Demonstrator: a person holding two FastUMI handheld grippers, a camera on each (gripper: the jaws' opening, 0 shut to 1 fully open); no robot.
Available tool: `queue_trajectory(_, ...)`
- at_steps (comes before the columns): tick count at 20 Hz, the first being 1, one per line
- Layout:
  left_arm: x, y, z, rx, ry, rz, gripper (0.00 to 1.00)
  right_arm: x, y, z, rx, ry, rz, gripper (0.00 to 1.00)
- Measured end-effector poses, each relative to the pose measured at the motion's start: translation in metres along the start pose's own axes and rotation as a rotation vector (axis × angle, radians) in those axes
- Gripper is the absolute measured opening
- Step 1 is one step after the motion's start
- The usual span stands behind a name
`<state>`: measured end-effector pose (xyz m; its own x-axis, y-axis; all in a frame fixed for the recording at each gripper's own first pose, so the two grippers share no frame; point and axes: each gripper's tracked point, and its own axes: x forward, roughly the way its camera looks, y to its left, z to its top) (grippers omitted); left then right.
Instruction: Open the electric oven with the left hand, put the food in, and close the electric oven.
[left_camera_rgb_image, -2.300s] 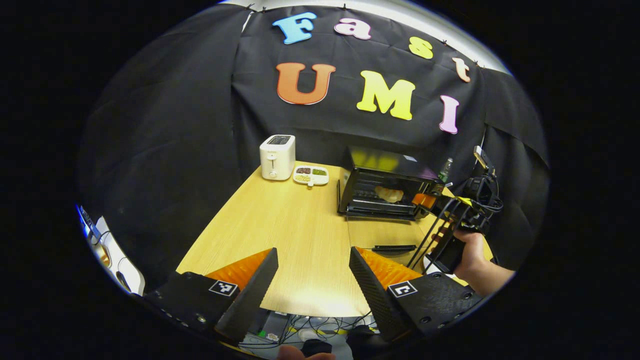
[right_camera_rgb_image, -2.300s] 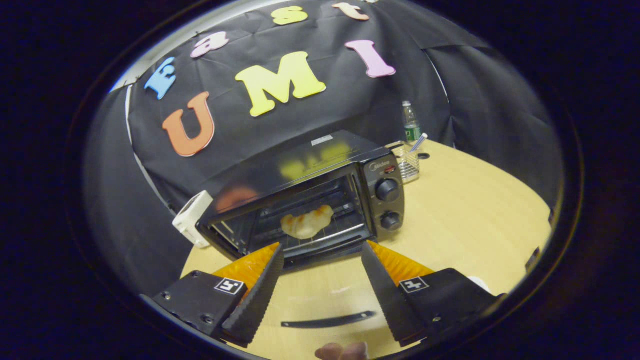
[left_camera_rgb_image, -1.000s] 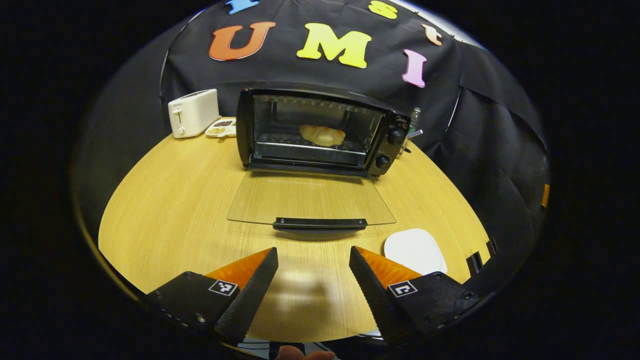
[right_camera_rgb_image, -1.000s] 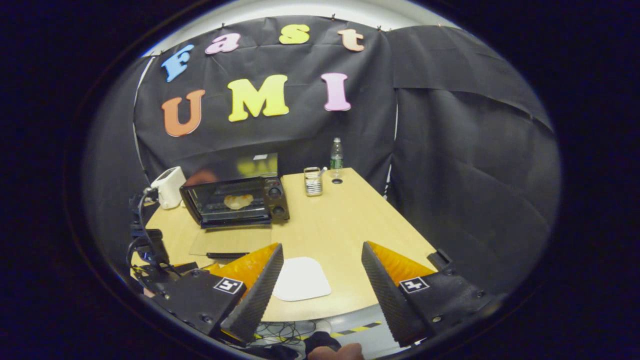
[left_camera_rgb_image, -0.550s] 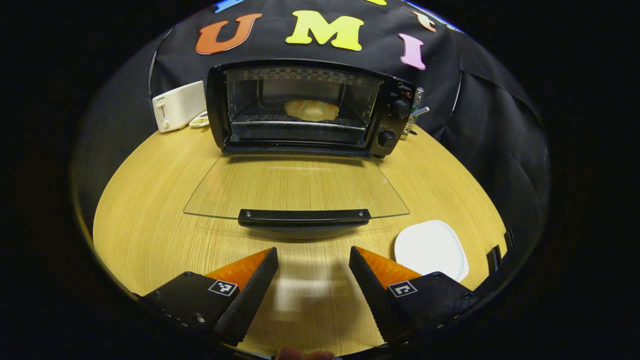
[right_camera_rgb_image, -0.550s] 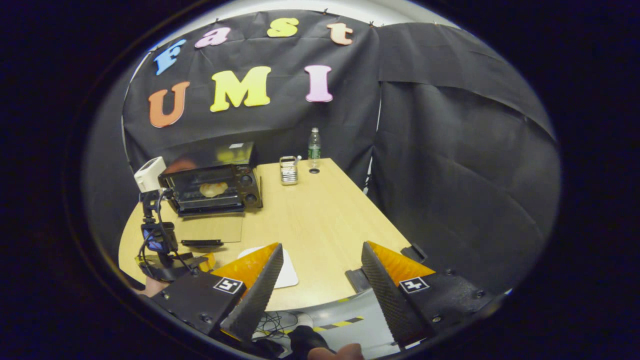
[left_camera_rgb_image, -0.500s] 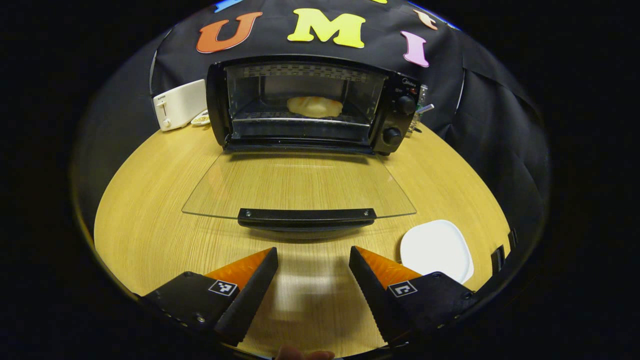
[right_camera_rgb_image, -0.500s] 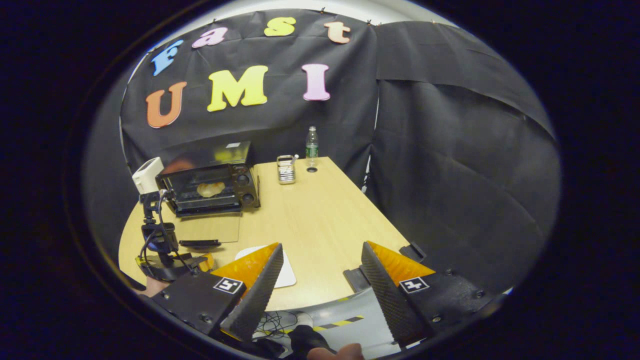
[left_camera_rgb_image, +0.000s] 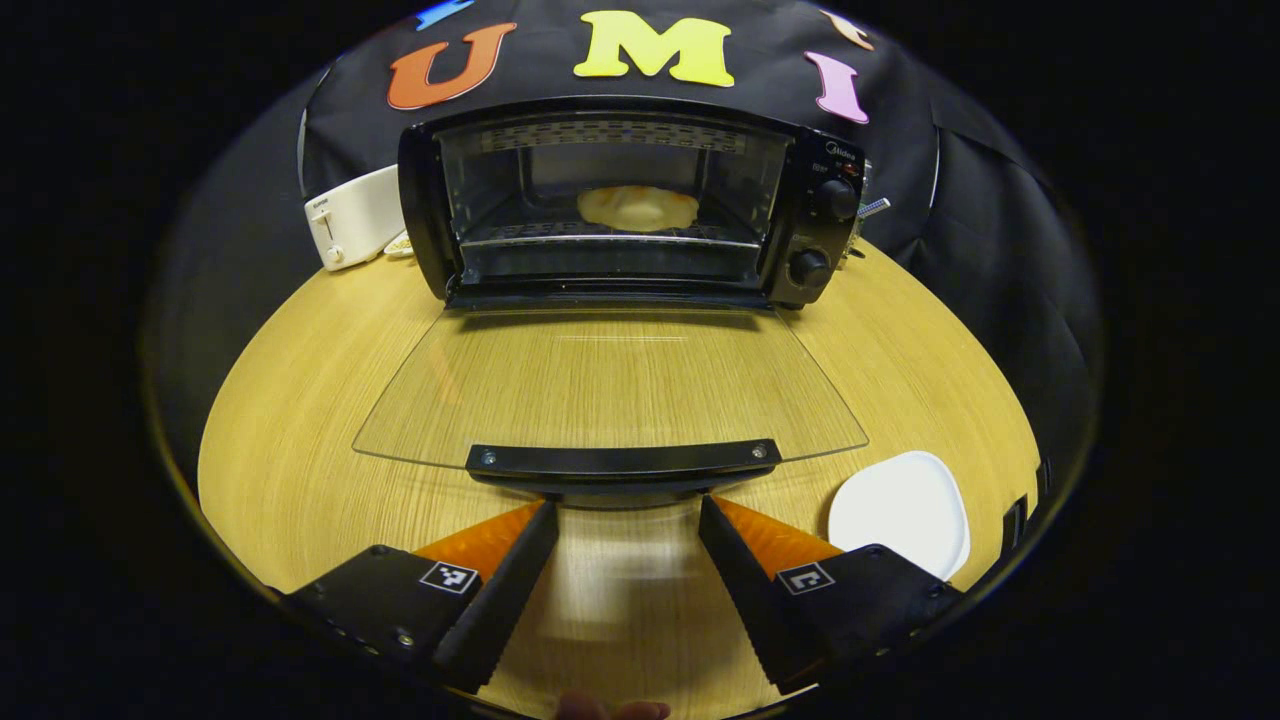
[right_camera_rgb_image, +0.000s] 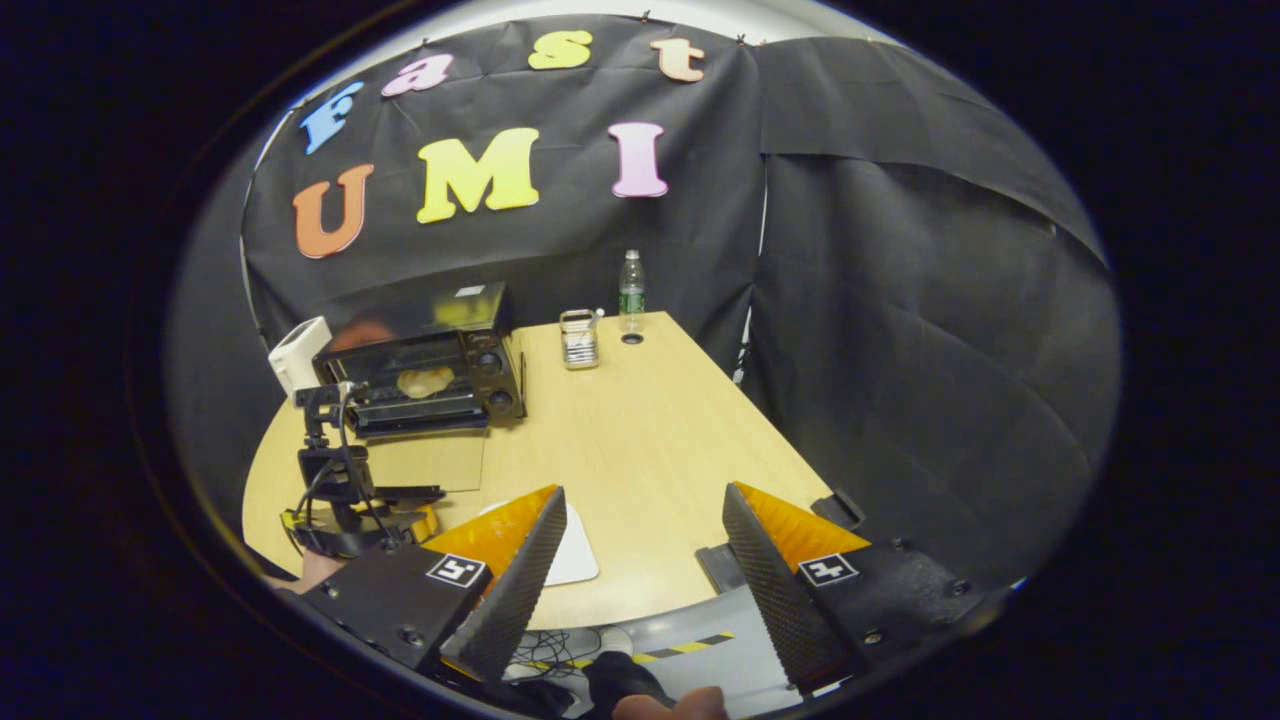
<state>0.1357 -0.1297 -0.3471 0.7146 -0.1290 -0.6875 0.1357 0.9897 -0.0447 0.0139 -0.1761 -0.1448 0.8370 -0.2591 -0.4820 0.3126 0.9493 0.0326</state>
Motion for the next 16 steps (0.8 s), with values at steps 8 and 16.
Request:
queue_trajectory(8,-0.033,-0.003,0.047,-0.017,-0.037,-0.024,0.93,-0.001,0.008,0.008,0.087,-0.012,0.021,0.97)
queue_trajectory(16,-0.056,0.007,0.179,0.000,-0.263,-0.011,0.94,-0.008,0.023,0.032,0.122,-0.069,0.050,0.97)
